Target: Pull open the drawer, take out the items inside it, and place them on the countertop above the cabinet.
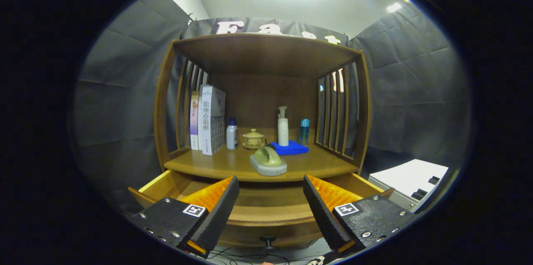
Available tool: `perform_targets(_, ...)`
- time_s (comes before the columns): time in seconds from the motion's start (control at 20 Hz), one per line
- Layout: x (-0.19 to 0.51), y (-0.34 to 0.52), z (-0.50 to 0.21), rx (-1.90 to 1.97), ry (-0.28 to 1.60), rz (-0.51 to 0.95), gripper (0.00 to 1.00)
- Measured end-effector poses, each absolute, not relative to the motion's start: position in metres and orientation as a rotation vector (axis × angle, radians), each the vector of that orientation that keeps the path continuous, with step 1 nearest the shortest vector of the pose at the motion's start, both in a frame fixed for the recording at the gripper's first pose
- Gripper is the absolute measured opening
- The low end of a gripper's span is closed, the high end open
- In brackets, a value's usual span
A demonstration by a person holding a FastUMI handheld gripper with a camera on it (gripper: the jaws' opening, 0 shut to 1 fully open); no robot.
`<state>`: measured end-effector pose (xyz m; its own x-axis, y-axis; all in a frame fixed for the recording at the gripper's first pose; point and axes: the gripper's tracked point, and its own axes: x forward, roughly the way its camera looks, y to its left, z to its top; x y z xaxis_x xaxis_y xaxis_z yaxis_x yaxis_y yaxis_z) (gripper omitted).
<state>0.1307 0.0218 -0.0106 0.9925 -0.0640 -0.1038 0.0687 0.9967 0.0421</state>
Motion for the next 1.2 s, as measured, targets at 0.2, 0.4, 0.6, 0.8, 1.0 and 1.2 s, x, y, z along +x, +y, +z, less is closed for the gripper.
perform_targets(0.2, 0.113, 0.024, -0.037, 0.081, 0.141, -0.059, 0.96)
perform_targets(0.4, 0.108, 0.026, -0.061, 0.073, 0.194, -0.051, 0.96)
perform_targets(0.6, 0.099, 0.022, -0.078, 0.056, 0.235, -0.039, 0.96)
perform_targets(0.8, 0.108, 0.020, -0.094, 0.032, 0.306, -0.032, 0.96)
perform_targets(1.0, 0.117, 0.025, -0.111, -0.003, 0.374, 0.007, 0.96)
perform_targets(1.2, 0.124, 0.027, -0.113, -0.018, 0.366, 0.014, 0.96)
